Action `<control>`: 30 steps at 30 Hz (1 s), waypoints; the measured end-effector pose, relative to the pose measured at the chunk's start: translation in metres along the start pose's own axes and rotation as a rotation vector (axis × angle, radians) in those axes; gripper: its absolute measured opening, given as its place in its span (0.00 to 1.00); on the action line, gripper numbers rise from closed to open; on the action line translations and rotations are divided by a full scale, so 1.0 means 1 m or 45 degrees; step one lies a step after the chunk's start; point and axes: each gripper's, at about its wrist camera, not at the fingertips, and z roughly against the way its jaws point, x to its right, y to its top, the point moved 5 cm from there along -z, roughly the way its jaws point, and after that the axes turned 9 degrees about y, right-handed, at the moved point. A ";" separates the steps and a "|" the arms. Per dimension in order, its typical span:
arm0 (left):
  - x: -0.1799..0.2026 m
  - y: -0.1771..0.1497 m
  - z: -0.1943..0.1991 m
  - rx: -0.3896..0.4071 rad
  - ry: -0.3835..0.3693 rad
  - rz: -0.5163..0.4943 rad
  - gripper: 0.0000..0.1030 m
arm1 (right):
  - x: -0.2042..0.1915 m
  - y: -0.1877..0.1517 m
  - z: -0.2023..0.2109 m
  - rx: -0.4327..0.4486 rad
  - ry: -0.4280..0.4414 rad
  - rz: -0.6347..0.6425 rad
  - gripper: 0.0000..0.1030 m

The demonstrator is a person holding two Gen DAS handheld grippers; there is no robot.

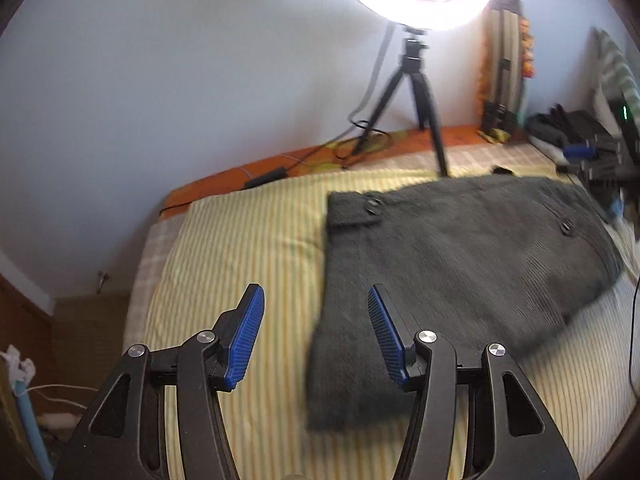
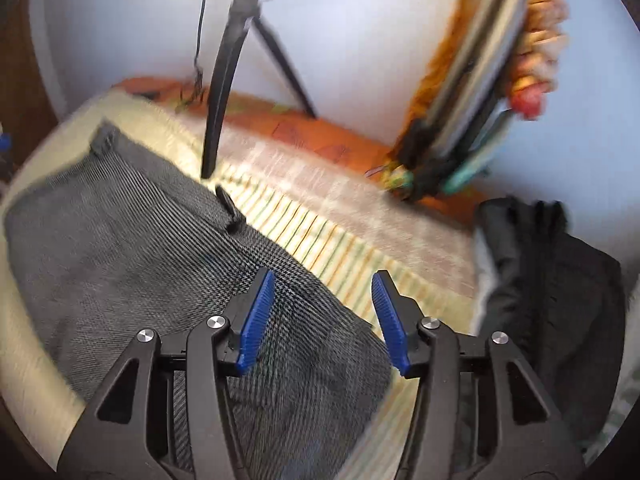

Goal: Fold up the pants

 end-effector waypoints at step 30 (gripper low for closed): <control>0.107 -0.052 -0.010 -0.100 -0.168 -0.308 0.27 | -0.174 -0.109 0.015 -0.006 0.045 0.641 0.63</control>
